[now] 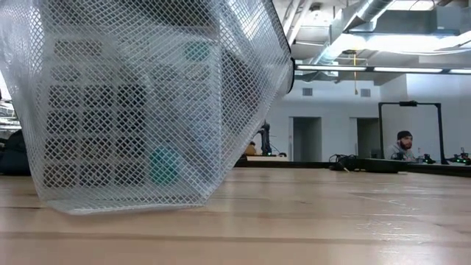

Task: Unpack backpack
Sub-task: Close the white zip lock bag

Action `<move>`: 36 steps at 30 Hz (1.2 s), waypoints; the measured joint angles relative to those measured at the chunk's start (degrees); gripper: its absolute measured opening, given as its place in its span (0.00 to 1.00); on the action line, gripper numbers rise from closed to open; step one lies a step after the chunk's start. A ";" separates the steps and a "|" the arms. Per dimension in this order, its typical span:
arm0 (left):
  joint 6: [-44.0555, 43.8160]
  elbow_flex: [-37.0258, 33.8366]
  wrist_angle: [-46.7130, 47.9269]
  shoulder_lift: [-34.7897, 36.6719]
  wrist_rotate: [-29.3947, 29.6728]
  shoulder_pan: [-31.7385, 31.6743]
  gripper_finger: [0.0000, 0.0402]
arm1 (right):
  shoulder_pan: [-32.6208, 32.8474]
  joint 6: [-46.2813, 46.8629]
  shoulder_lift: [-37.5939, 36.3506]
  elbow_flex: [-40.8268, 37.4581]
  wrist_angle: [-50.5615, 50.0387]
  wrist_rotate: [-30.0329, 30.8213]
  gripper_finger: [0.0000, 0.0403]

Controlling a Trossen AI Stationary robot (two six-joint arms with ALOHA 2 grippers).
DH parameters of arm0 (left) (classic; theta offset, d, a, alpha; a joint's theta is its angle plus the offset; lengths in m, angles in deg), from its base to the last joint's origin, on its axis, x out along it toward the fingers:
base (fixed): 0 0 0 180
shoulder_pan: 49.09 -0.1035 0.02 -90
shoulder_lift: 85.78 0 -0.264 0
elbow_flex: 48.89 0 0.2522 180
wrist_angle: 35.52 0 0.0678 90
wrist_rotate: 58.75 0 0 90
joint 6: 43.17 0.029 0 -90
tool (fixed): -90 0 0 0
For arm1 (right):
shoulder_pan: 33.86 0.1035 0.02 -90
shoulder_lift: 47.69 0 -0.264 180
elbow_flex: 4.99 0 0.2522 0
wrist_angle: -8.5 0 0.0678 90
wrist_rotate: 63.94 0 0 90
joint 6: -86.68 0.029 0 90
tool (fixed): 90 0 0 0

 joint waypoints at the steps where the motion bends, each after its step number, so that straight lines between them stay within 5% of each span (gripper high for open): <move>1: 0.00 0.00 -0.20 0.00 -0.03 0.00 0.00 | -0.07 0.00 0.73 0.26 0.63 0.00 0.40; 12: -0.99 0.00 -0.06 0.00 0.03 0.00 0.00 | -0.46 0.76 2.61 0.60 1.92 0.04 0.36; 21: -0.59 0.00 -0.12 0.00 0.17 -0.02 0.00 | -0.28 0.53 2.60 0.60 3.19 0.04 0.02; 36: -3.41 0.09 3.03 -0.02 1.74 0.02 0.00 | 2.04 -1.61 -7.24 0.60 -5.47 6.58 0.00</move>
